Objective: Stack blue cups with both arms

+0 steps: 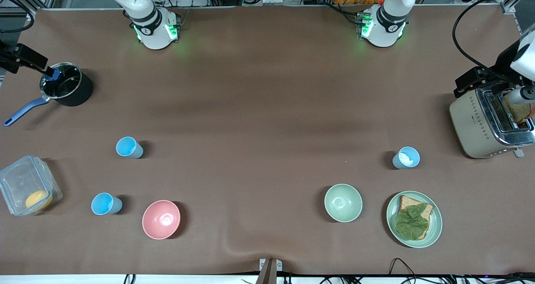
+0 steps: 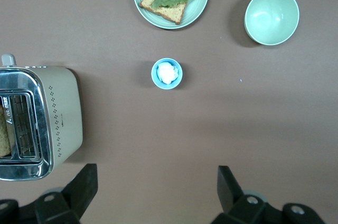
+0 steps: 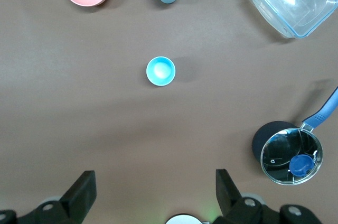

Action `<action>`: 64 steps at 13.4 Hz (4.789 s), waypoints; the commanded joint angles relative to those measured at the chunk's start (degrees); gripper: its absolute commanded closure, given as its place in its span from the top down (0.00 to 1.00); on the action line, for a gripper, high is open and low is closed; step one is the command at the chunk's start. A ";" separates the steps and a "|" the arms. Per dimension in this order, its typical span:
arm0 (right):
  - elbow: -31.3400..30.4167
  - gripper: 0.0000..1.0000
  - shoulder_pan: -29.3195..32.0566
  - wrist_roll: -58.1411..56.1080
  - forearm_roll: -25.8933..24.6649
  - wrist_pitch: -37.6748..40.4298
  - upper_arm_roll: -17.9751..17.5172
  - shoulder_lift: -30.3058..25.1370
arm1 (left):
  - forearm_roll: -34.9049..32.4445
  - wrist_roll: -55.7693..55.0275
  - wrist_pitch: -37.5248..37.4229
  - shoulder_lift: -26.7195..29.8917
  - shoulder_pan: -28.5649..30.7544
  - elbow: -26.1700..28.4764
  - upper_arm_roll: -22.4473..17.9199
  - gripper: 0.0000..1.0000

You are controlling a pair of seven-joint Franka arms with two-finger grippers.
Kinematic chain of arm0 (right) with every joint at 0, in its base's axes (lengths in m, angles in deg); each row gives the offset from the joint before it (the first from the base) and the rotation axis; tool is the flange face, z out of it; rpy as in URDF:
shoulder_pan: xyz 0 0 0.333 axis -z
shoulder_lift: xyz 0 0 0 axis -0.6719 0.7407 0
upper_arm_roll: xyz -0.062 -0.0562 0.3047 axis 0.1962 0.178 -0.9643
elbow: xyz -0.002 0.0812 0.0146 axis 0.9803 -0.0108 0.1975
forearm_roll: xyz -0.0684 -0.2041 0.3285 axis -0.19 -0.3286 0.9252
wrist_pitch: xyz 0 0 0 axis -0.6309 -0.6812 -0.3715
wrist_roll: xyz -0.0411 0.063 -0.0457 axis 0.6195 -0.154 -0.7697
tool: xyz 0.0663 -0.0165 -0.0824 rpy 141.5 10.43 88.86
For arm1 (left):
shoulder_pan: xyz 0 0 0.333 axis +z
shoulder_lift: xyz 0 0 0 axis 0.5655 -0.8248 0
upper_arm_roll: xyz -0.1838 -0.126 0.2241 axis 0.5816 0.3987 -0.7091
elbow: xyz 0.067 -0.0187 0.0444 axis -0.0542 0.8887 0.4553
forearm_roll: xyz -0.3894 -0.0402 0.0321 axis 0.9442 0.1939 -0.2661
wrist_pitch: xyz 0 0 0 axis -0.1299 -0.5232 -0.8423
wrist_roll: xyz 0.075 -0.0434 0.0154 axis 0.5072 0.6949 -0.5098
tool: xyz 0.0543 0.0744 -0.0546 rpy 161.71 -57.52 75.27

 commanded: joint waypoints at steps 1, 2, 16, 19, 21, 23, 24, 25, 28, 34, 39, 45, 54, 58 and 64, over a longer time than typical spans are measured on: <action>-1.87 1.00 -1.05 0.72 -0.74 -1.06 0.29 -1.80 | -0.69 0.90 -0.45 -0.61 -0.69 -1.39 -0.41 1.00; -1.87 1.00 -0.96 0.72 -0.74 -1.59 0.29 -1.72 | -0.60 0.98 -0.45 -0.79 -0.69 -1.39 -0.41 1.00; -8.81 1.00 2.55 0.72 -0.74 -9.49 0.47 6.43 | -0.42 1.25 23.95 -9.13 0.54 15.37 -0.94 1.00; -9.08 1.00 1.76 1.16 -0.74 -13.09 0.47 16.01 | -0.51 1.34 36.69 -12.02 1.95 22.24 -0.85 1.00; -9.60 1.00 2.55 1.34 -0.39 -12.84 0.55 18.49 | -0.51 1.42 41.37 -16.85 2.04 22.61 -0.94 1.00; -11.10 1.00 7.89 0.02 -0.22 -14.41 0.38 19.11 | -0.51 1.60 45.24 -20.55 2.38 22.60 -0.94 1.00; -11.18 1.00 7.91 -1.46 0.04 -14.77 0.55 19.90 | -0.51 1.60 46.13 -21.87 2.56 22.60 -0.94 1.00; -11.27 1.00 7.91 -1.48 0.05 -15.91 0.56 20.86 | -0.51 1.69 46.83 -22.75 2.56 22.52 -0.94 1.00; -11.27 1.00 5.47 -0.78 1.27 -20.12 0.38 23.41 | -0.51 1.86 47.28 -24.25 3.09 22.34 -0.94 1.00; -14.69 1.00 2.37 0.20 1.80 -30.84 0.47 28.70 | -0.51 1.95 48.42 -26.01 4.15 22.34 -0.67 0.60; -22.94 1.00 2.29 0.37 1.89 -42.61 0.38 29.66 | -0.51 1.77 48.42 -25.93 3.62 21.99 -0.41 0.00; -24.02 0.46 2.90 0.81 7.32 -44.92 0.38 30.98 | 0.19 -1.73 43.16 -21.36 3.53 21.90 4.76 0.00; -23.76 0.00 2.73 0.11 10.77 -43.00 0.38 29.67 | 0.19 -37.65 41.48 -21.09 0.65 17.52 24.20 0.00; -21.13 0.00 2.73 -0.16 10.68 -32.92 0.38 22.82 | -0.60 -48.91 41.82 -23.63 -7.00 15.58 23.94 0.00; -19.01 0.00 -1.22 0.89 10.94 -24.88 -0.15 17.44 | -0.69 -54.99 45.51 -27.06 -13.16 15.75 23.59 0.00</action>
